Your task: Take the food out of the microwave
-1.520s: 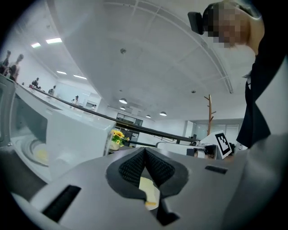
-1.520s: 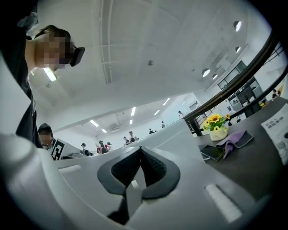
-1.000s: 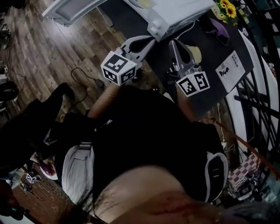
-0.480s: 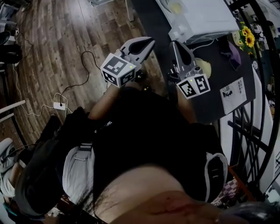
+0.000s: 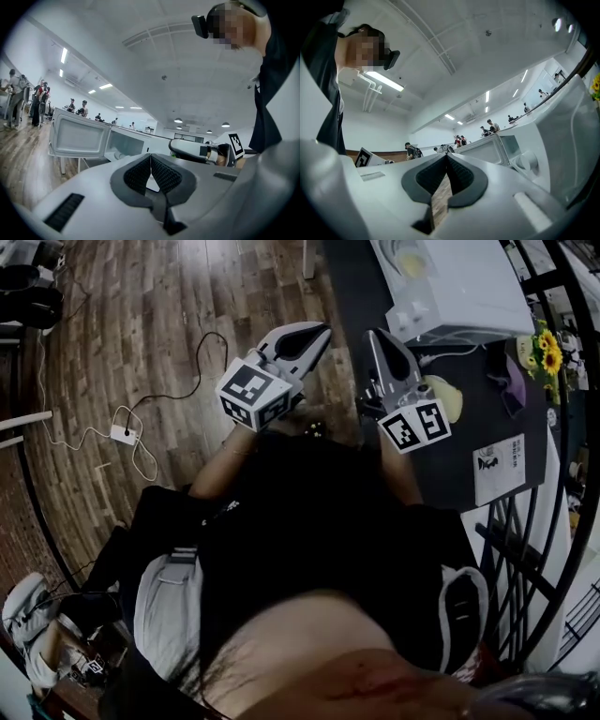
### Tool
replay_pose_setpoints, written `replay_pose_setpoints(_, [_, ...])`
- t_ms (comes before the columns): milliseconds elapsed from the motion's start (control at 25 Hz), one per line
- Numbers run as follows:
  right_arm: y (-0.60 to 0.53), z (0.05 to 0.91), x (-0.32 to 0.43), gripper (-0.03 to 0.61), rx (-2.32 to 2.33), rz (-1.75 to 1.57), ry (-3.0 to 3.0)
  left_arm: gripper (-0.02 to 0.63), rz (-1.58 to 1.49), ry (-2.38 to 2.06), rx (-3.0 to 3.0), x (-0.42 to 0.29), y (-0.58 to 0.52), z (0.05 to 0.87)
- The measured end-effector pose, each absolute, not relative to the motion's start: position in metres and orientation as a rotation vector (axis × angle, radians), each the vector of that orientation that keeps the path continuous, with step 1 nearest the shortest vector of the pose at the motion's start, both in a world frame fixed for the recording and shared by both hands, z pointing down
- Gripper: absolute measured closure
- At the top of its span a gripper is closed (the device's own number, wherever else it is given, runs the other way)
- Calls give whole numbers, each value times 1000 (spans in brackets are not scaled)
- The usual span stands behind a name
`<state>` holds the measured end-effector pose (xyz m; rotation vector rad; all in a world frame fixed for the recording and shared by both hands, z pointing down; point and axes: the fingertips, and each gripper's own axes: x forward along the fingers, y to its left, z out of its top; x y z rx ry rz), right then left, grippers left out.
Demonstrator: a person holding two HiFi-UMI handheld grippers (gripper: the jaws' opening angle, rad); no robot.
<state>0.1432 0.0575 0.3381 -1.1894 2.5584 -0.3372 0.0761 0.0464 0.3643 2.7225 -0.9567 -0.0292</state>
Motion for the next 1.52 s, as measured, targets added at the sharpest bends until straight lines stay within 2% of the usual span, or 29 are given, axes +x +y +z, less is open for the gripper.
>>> replay_pose_setpoints(400, [30,334,63,577,-1059,-349,2637,606,-50,-1112,2681,-8,31,366])
replay_pose_setpoints(1240, [-11,327,-225,577,-898,-357,2688,606,-9,-1286,2663,-292,-2,362])
replay_pose_setpoints(1520, [-14,335,-270,577,-881,-392,2716,606,-23,-1332,2630,-340,-6,366])
